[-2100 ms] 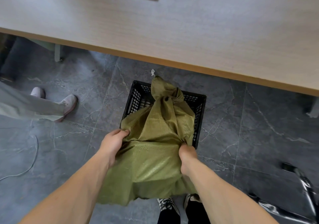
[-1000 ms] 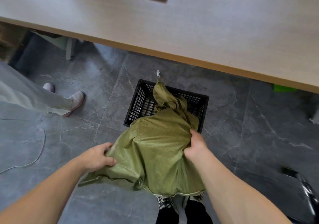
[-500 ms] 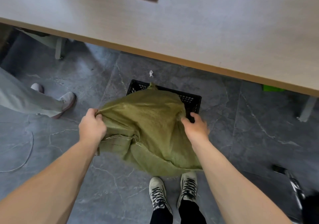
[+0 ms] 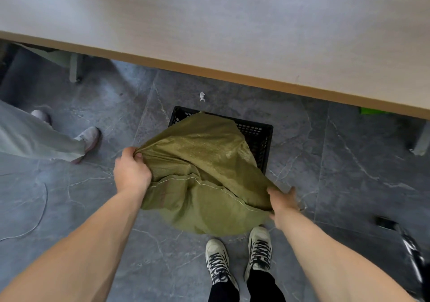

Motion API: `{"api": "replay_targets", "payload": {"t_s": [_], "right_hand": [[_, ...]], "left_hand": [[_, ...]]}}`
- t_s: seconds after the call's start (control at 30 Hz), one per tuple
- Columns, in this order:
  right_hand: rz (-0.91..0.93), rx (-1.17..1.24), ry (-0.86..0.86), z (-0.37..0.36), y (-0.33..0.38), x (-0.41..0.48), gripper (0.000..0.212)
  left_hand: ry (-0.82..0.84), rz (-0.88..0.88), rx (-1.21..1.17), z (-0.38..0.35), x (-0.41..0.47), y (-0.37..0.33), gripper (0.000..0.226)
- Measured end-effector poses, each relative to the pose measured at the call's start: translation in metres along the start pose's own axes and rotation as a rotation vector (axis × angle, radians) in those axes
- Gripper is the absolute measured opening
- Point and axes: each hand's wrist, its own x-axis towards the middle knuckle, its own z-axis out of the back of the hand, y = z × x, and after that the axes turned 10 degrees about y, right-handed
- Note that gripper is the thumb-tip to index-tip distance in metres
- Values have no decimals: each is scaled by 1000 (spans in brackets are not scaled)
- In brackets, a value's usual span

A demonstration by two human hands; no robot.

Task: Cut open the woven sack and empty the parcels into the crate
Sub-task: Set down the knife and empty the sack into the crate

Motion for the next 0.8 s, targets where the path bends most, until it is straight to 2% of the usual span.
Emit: {"api": "replay_targets", "payload": {"t_s": [0.07, 0.13, 0.2, 0.27, 0.37, 0.43, 0.6, 0.67, 0.73, 0.8], "right_hand": [[-7, 70, 43, -1, 1, 7, 58], [26, 38, 68, -8, 0, 7, 35], [87, 59, 128, -16, 1, -2, 35], [130, 51, 172, -22, 2, -12, 41], [196, 25, 194, -16, 8, -27, 38], [214, 110, 237, -3, 16, -39, 38], [336, 290, 221, 45, 27, -85, 52], [420, 293, 208, 59, 36, -120, 40], [510, 263, 192, 68, 45, -150, 18], [572, 246, 179, 76, 53, -177, 12]], "left_hand": [[37, 30, 16, 2, 1, 5, 37], [154, 49, 56, 1, -4, 9, 44], [301, 8, 149, -4, -11, 16, 39], [368, -10, 255, -8, -15, 22, 30], [319, 71, 220, -10, -18, 23, 28], [237, 140, 148, -3, -23, 18, 27], [54, 150, 11, 57, -37, 6, 21], [15, 137, -68, 85, -49, -5, 24], [11, 111, -182, 106, -59, -13, 23], [44, 112, -295, 120, -59, -7, 22]]}}
